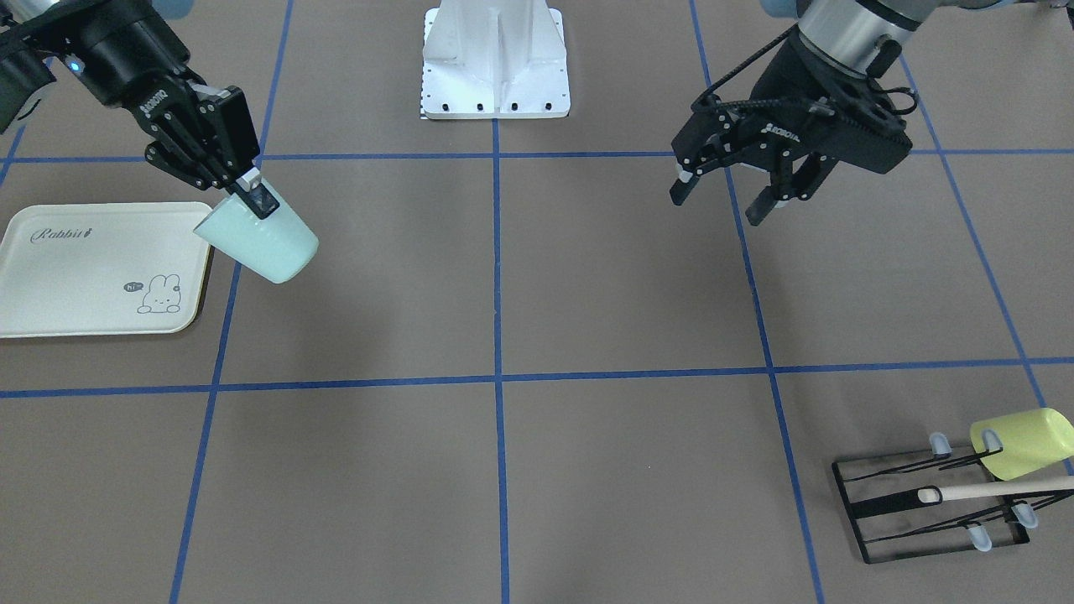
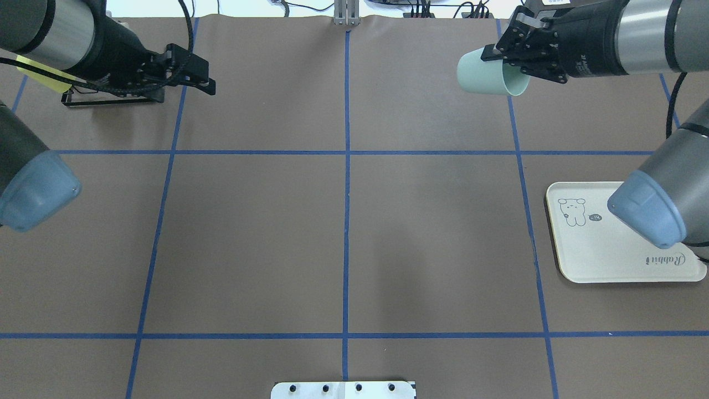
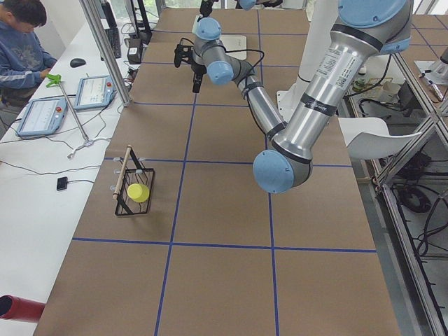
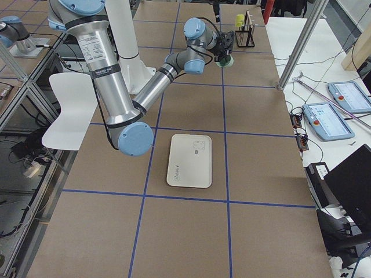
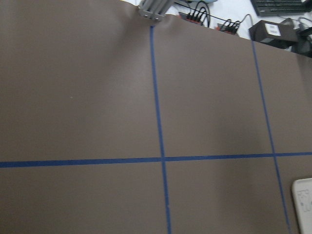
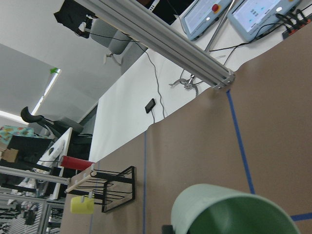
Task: Left arm grabs green cup and hands to right arm on tray
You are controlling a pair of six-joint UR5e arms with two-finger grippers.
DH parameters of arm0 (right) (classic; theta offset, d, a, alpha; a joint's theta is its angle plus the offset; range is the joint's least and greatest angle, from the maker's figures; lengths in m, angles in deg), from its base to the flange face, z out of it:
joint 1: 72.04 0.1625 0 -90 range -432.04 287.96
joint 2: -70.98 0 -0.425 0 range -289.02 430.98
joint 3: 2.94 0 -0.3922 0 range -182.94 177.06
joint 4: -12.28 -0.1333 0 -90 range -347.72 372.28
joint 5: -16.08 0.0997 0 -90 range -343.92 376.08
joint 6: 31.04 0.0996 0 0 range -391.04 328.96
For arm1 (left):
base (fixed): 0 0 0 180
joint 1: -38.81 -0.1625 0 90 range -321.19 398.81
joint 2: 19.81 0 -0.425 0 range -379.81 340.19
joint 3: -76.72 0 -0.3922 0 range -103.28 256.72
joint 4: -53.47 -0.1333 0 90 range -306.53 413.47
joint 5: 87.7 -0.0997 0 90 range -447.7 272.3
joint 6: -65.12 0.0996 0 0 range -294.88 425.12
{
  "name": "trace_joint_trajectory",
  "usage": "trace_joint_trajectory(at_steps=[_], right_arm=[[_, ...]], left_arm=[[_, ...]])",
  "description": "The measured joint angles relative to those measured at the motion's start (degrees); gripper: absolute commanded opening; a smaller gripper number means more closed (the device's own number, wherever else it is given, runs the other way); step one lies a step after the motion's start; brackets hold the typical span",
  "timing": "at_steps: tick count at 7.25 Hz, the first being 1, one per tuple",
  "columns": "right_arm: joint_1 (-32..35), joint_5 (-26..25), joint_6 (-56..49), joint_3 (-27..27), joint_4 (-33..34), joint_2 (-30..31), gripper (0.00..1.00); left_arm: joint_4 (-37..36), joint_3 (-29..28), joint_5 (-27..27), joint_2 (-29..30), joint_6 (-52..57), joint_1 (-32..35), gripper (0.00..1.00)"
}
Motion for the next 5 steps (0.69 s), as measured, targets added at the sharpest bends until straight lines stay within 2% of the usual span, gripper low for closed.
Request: trace_joint_trajectory(at_steps=[1, 3, 4, 5], right_arm=[[0.98, 1.54, -4.92, -2.35, 8.67, 0.08, 0.0], [2.49, 2.34, -21.37, -6.54, 27.76, -0.05, 0.0], [3.33, 2.75, -30.17, -7.93, 35.56, 0.08, 0.0], [3.8, 3.52, -36.63, -8.63, 40.57, 0.61, 0.0]], left_arm=[[-2.93, 1.09, -2.15, -4.01, 6.75, 0.89, 1.0], [-4.78, 1.84, -4.27, -12.59, 23.15, 6.15, 1.0], [-5.29, 1.49, -4.3, -16.09, 32.66, 9.89, 1.0], [-6.86, 0.83, -3.95, -18.28, 41.98, 13.67, 1.0]])
